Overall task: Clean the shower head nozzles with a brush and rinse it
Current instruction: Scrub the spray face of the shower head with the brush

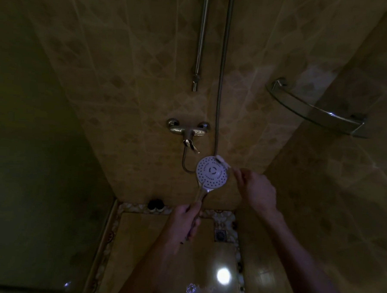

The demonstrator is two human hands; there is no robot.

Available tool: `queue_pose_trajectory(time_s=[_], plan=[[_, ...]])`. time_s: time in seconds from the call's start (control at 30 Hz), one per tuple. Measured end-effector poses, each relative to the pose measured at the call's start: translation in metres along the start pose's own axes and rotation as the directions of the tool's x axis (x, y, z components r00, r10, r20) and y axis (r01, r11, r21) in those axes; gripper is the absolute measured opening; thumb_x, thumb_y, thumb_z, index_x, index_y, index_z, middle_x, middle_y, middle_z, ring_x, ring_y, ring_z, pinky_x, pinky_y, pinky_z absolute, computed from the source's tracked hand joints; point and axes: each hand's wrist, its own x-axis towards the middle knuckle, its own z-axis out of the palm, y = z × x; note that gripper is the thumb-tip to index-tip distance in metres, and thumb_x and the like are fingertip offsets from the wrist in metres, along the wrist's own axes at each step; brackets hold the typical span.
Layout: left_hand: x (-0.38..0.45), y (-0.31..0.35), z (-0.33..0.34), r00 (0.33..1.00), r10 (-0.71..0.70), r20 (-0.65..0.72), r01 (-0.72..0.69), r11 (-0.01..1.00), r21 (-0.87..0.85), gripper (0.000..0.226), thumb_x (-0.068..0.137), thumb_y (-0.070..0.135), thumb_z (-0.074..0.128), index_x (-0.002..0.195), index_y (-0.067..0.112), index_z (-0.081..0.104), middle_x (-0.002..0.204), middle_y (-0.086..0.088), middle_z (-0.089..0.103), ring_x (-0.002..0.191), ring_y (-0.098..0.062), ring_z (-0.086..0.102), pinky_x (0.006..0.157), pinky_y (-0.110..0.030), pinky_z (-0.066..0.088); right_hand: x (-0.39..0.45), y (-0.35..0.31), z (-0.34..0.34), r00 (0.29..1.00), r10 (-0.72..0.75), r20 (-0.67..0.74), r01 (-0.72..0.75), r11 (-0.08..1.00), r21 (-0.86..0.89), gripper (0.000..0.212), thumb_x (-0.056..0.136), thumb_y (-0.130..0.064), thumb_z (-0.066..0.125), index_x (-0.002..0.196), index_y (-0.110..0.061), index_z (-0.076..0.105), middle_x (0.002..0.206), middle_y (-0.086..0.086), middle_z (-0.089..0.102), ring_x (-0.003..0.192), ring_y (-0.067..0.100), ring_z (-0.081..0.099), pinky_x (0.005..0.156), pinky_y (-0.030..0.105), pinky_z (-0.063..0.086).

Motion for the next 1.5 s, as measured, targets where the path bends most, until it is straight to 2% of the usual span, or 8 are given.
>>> queue_pose_trajectory(time_s=[0.23,0.43,0.67,0.87,1.03,1.2,1.37,1.5], plan=[[0.002,-0.003,0.000,0.999,0.016,-0.042,-0.013,0.996,0.088,0.040,0.096,0.035,0.051,0.063,0.013,0.050,0.044,0.005,0.047,0.033,-0.010,0.038,0.035,-0.018,0.028,-0.031,-0.007,0.025,0.982,-0.187,0.023,0.188,0.981,-0.039,0.052,0.095,-0.066,0.017,0.066,-0.034,0.045,0.054,-0.009,0.050,0.047,0.000,0.047,0.041,0.021,0.029],[0.000,-0.005,0.002,0.999,0.025,-0.022,-0.021,0.988,0.152,0.041,0.095,0.037,0.051,0.063,0.013,0.049,0.046,-0.001,0.045,0.033,-0.010,0.037,0.035,-0.019,0.028,0.005,0.014,0.004,0.997,0.023,0.071,-0.024,1.000,0.002,0.050,0.096,-0.059,0.027,0.079,-0.023,0.058,0.068,0.000,0.060,0.068,0.020,0.063,0.057,0.031,0.049],[-0.001,-0.004,0.001,0.998,0.014,-0.057,-0.005,0.989,0.146,0.045,0.096,0.036,0.050,0.059,0.011,0.047,0.036,0.004,0.041,0.026,-0.007,0.033,0.032,-0.015,0.022,-0.030,0.003,0.025,0.985,-0.149,0.085,0.150,0.989,-0.010,0.057,0.093,-0.069,0.020,0.081,-0.028,0.058,0.068,-0.004,0.064,0.064,0.016,0.062,0.057,0.034,0.053],[-0.006,0.002,0.005,1.000,0.009,-0.013,-0.007,0.992,0.126,0.039,0.096,0.038,0.050,0.066,0.013,0.049,0.037,0.007,0.046,0.030,-0.006,0.037,0.032,-0.014,0.026,0.005,0.012,0.005,0.997,0.015,0.079,-0.019,0.999,0.045,0.052,0.096,-0.062,0.026,0.088,-0.027,0.064,0.068,-0.005,0.062,0.063,0.012,0.059,0.053,0.027,0.041],[-0.008,-0.002,0.006,1.000,-0.013,-0.019,0.015,0.994,0.110,0.038,0.096,0.038,0.050,0.066,0.014,0.049,0.042,0.007,0.047,0.032,-0.007,0.037,0.034,-0.016,0.027,-0.025,-0.002,0.019,0.983,-0.176,0.054,0.180,0.981,-0.077,0.057,0.093,-0.068,0.017,0.074,-0.027,0.053,0.063,-0.005,0.060,0.057,0.012,0.059,0.049,0.028,0.045],[-0.011,-0.007,0.008,0.999,-0.035,-0.006,0.036,0.996,0.080,0.034,0.093,0.040,0.054,0.070,0.016,0.055,0.050,0.005,0.053,0.035,-0.008,0.040,0.036,-0.017,0.029,-0.003,0.006,-0.004,0.997,-0.028,0.071,0.031,0.998,-0.048,0.052,0.096,-0.061,0.024,0.077,-0.023,0.055,0.068,-0.001,0.061,0.065,0.019,0.061,0.061,0.039,0.056],[-0.015,-0.006,0.007,1.000,0.000,-0.013,0.001,0.995,0.101,0.039,0.095,0.040,0.051,0.066,0.013,0.053,0.044,0.007,0.048,0.033,-0.008,0.038,0.036,-0.018,0.028,-0.028,-0.003,0.010,0.974,-0.204,0.096,0.211,0.974,-0.078,0.063,0.091,-0.069,0.011,0.078,-0.027,0.056,0.063,-0.003,0.060,0.059,0.014,0.061,0.057,0.035,0.054],[-0.021,-0.005,0.009,1.000,0.023,0.002,-0.023,0.993,0.113,0.040,0.096,0.037,0.049,0.064,0.014,0.051,0.043,0.007,0.046,0.034,-0.009,0.037,0.036,-0.019,0.027,-0.003,0.004,-0.008,0.994,-0.048,0.096,0.059,0.993,-0.107,0.059,0.093,-0.067,0.020,0.080,-0.024,0.059,0.070,-0.001,0.063,0.068,0.021,0.063,0.060,0.033,0.053]])
